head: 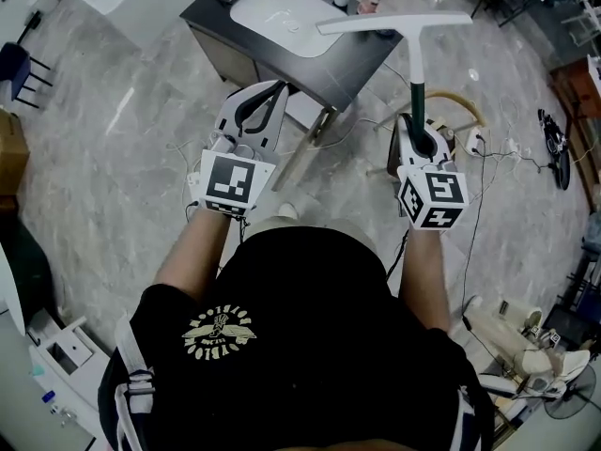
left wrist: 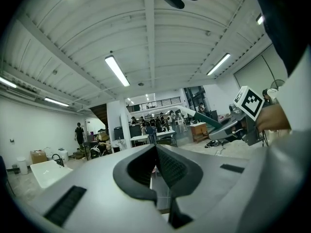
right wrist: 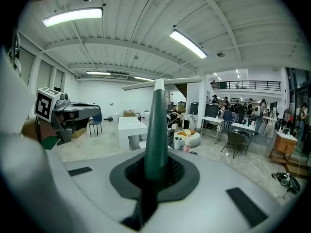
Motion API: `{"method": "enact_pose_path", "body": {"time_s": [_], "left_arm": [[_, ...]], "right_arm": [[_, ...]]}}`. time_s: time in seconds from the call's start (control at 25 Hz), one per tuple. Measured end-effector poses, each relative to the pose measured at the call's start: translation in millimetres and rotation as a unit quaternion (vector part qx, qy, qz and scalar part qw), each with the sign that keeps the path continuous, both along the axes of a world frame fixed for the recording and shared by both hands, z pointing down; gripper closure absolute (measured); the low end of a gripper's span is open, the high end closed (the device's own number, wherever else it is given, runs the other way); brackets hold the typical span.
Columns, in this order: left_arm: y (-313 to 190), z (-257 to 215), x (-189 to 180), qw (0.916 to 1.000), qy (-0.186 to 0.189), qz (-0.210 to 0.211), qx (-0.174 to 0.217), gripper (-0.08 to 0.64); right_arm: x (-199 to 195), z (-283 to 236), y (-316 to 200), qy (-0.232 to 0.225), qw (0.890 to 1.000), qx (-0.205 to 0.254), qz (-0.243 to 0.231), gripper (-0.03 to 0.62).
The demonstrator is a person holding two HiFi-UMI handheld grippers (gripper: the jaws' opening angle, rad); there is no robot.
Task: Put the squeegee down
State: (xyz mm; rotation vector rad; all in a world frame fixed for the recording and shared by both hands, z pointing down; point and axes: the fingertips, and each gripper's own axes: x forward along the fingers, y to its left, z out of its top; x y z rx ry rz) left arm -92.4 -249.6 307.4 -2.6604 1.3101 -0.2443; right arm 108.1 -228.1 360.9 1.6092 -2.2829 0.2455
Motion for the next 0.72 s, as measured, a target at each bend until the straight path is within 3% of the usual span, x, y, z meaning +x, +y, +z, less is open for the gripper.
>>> {"method": "enact_pose_path", "body": {"time_s": [0.36,0.72], "left_arm": [[-9.6,-6.2,19.4,0.9997,-0.005,0.021,0.006,0.537],[-73.0,5.7,27.6,0.9999,-0.013,0.008,-0.006,0.537]], "right_arm": [[18.3,-2.0,-7.1,-0.008,1.0,0.004,0.02,0.563],[24.9,30.1,-75.9,-0.01,1.0,-0.026,0.007,0.563]]}}
